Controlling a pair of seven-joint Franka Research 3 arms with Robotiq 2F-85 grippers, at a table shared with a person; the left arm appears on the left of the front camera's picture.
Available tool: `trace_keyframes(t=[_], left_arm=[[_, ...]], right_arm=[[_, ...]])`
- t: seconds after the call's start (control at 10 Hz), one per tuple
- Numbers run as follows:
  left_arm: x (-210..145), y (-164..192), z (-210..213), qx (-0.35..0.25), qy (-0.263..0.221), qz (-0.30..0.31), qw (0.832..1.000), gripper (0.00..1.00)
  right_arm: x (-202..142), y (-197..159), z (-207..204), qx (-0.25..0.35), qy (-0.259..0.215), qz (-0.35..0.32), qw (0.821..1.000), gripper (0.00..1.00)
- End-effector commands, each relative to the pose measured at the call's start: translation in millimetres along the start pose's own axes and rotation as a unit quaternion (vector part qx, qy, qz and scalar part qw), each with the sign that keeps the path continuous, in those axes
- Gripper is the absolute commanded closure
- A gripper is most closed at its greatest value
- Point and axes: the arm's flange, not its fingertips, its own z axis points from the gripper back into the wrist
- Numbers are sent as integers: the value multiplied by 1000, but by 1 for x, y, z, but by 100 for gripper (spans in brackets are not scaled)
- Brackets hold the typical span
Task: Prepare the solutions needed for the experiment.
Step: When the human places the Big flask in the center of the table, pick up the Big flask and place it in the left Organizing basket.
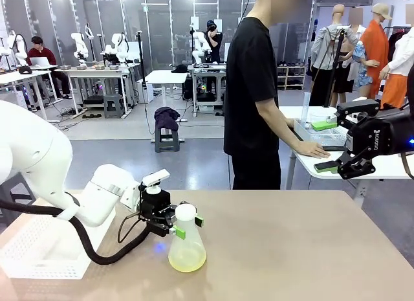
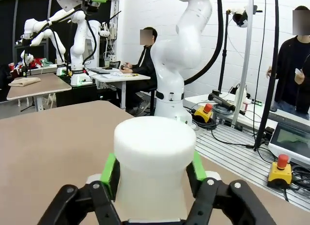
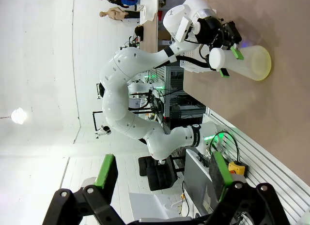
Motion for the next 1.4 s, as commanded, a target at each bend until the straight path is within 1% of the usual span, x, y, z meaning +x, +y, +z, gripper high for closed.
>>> trace_keyframes(t=[0.0, 0.1, 0.2, 0.3, 0.4, 0.5, 0.6, 0.7, 0.8, 0.9, 1.2, 1.3], left_arm=[[0, 9, -2, -8, -10, 10, 1000, 46], [0, 9, -2, -8, -9, 10, 1000, 76], [0, 9, -2, -13, -7, 10, 1000, 62], [0, 10, -3, -19, -1, 11, 1000, 92], [-1, 11, -3, -21, -3, 12, 1000, 78], [0, 11, -4, -17, -3, 11, 1000, 100], [3, 11, -5, -18, -2, 9, 1000, 95], [11, 11, -6, -16, 1, 6, 1000, 100], [29, 11, -6, -15, 12, -2, 1000, 97], [48, 10, -5, -18, 7, -8, 1000, 97], [94, 6, -1, -11, 13, -17, 1000, 97], [109, 5, 2, -6, 5, 2, 1000, 97]], right_arm=[[0, 1, 0, 4, 1, 5, 1000, 4], [0, 1, 0, 4, 1, 5, 1000, 4], [0, 1, 0, 4, 1, 5, 1000, 4], [0, 1, 0, 4, 1, 5, 1000, 4], [0, 1, 0, 4, 1, 5, 1000, 4], [0, 1, 0, 4, 1, 5, 1000, 4], [0, 1, 0, 4, 1, 5, 1000, 4], [0, 1, 0, 4, 1, 5, 1000, 4], [0, 1, 0, 4, 1, 5, 1000, 4], [0, 1, 0, 4, 1, 5, 1000, 4], [0, 1, 0, 4, 1, 5, 1000, 4], [0, 1, 0, 4, 1, 5, 1000, 4]])
